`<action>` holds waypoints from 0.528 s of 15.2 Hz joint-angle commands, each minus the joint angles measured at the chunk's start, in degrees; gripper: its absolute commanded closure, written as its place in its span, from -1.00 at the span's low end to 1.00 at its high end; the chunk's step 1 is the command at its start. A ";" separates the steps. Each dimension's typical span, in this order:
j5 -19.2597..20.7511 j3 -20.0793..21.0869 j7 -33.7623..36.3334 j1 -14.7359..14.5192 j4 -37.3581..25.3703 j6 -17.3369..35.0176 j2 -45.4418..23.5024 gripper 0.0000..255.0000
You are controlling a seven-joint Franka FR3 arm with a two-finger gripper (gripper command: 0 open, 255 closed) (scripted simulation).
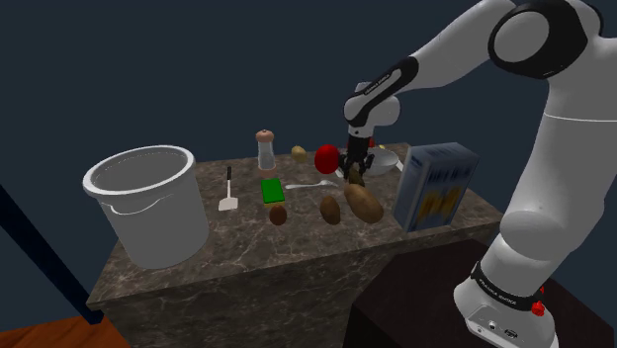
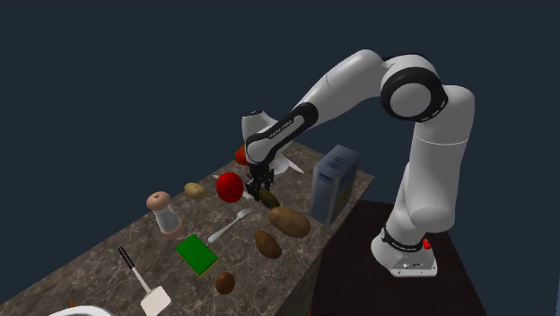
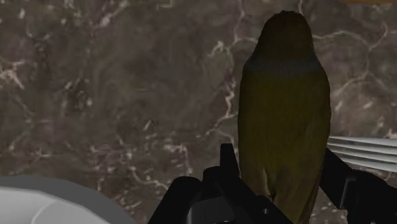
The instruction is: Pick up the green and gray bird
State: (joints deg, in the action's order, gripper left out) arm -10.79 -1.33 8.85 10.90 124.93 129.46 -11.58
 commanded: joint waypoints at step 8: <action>0.94 -0.22 1.25 -0.01 -1.93 -6.15 4.29 1.00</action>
State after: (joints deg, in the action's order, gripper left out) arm -9.94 -1.49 10.06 10.85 123.16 123.91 -7.72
